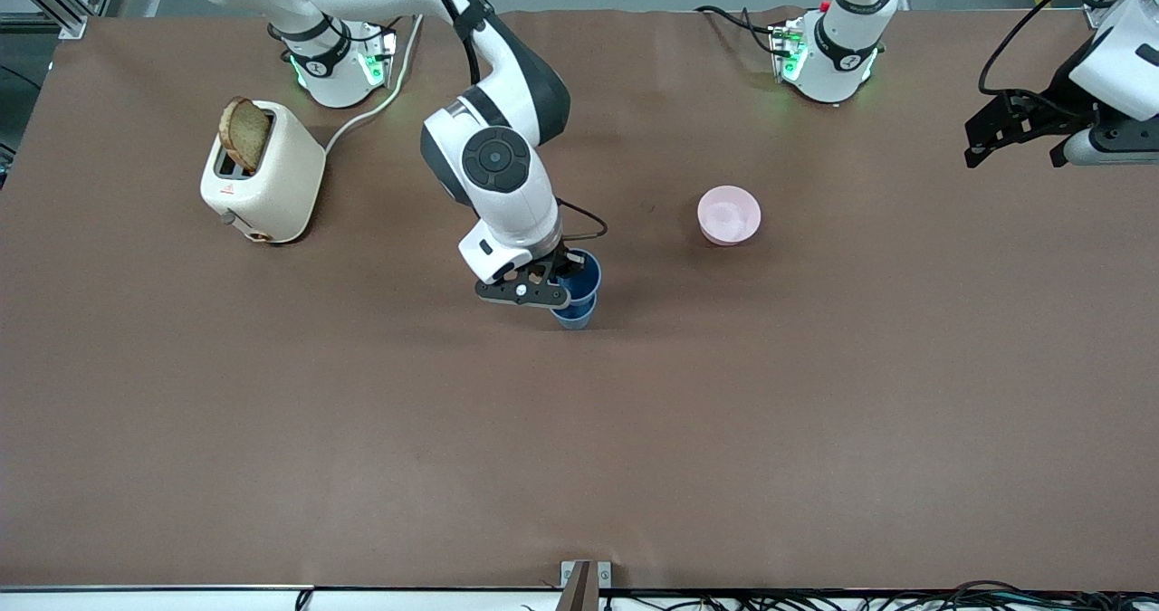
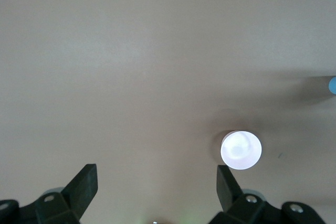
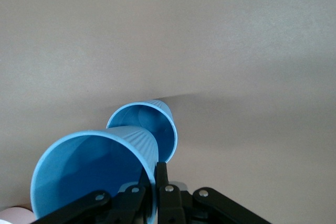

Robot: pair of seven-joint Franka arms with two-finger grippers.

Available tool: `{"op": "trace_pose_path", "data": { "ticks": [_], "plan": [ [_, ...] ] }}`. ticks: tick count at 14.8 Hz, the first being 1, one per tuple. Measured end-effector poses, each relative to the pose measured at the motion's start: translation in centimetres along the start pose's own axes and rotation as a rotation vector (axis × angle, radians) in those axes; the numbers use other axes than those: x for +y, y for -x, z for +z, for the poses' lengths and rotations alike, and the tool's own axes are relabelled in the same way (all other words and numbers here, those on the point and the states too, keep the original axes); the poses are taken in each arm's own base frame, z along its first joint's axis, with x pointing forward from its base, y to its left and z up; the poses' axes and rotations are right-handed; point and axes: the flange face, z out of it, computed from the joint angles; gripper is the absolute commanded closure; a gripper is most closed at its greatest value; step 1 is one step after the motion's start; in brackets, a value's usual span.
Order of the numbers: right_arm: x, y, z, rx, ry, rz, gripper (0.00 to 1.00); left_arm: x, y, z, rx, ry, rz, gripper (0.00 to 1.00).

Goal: Stack blue cups with both arms

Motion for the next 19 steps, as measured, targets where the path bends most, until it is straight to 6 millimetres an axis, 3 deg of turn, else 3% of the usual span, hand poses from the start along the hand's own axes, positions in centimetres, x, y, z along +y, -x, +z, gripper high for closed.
{"op": "trace_pose_path", "data": {
  "ticks": [5,6,7,8,11,14,16,17,19],
  "plan": [
    [0.1,0.0,1.2,-0.009,0.013,0.001,0.92,0.1,0.0,0.2,-0.004,-0.001,-0.008,0.0],
    [0.1,-0.1,1.3,-0.009,0.015,0.002,0.72,0.1,-0.1,0.2,-0.005,-0.001,-0.009,0.0],
    [0.2,-0.2,1.4,-0.009,0.016,0.003,0.41,0.1,-0.1,0.3,-0.006,-0.001,-0.008,0.0],
    [0.3,-0.3,1.4,-0.008,0.016,0.005,0.2,0.1,-0.1,0.3,-0.006,-0.001,-0.008,0.0],
    [0.3,-0.3,1.4,-0.007,0.016,0.005,0.0,0.1,-0.1,0.4,-0.008,0.0,-0.008,0.0],
    [0.4,-0.5,1.2,-0.004,0.016,0.009,0.0,0.1,-0.1,0.4,-0.008,0.0,-0.008,0.0],
    [1.0,-1.2,-0.1,0.006,0.017,0.021,0.0,0.1,-0.1,0.4,-0.008,0.0,-0.008,0.0],
    [1.8,-1.9,-1.9,0.016,0.02,0.036,0.0,0.1,-0.1,0.4,-0.008,0.0,-0.009,0.0],
    [5.0,-3.8,-7.6,0.044,0.027,0.087,0.0,0.1,-0.2,0.5,-0.009,0.0,-0.008,0.0]
  ]
}}
